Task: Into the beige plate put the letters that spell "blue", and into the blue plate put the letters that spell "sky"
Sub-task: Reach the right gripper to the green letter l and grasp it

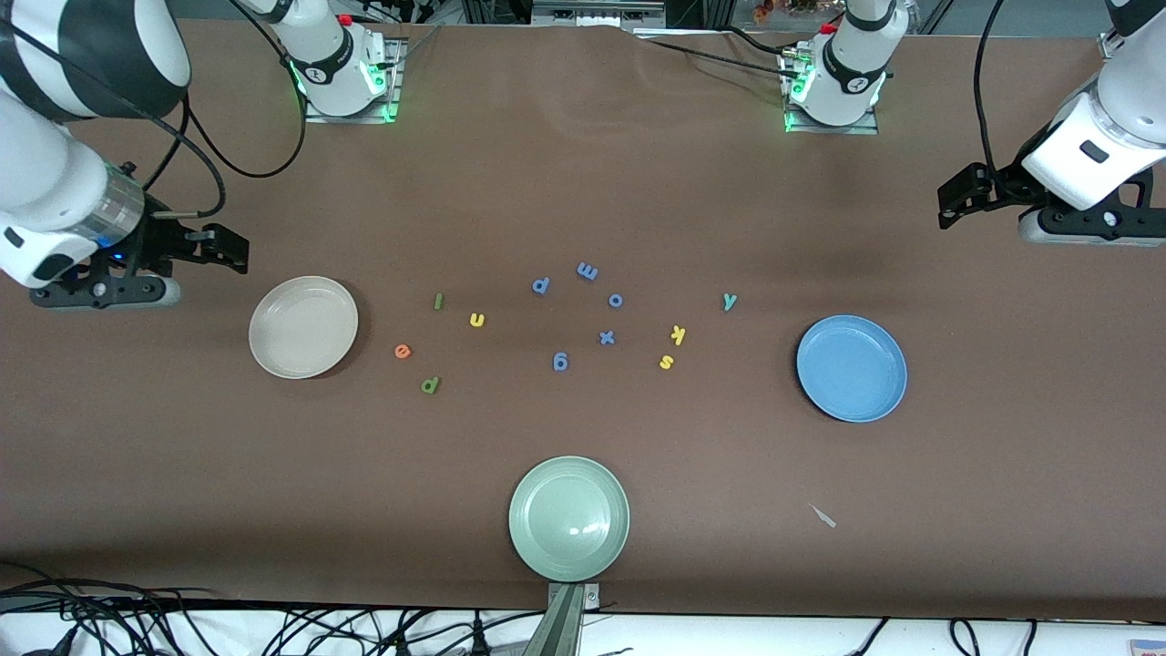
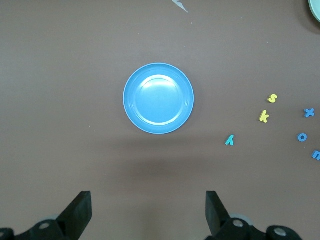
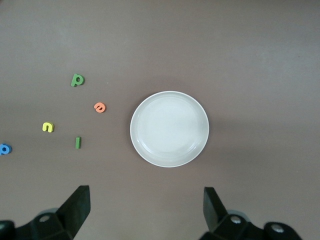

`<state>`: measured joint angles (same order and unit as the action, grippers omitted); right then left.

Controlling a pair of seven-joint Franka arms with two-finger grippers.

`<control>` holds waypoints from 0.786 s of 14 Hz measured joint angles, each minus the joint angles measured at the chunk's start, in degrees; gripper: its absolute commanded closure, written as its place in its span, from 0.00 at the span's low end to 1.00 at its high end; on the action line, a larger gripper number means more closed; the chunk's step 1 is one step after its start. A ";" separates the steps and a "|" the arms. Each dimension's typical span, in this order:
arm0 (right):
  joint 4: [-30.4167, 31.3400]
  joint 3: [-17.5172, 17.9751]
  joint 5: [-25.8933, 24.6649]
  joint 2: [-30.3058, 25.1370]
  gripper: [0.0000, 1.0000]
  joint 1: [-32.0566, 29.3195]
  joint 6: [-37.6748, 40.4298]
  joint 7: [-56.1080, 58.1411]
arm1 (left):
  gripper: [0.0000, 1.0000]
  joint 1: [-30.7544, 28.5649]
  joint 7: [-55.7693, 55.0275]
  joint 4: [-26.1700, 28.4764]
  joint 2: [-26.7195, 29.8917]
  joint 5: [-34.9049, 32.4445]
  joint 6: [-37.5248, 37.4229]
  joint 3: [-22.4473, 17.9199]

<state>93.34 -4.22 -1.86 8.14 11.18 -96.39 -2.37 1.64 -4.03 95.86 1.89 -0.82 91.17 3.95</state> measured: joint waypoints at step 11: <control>7.76 2.10 1.83 12.21 0.00 7.38 -20.29 -14.16 | 0.00 -0.01 0.00 -0.02 0.00 0.00 0.00 0.00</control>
<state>101.10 -2.12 -0.03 20.36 18.56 -116.69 -16.53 1.64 -4.03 95.84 1.89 -0.82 91.17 3.95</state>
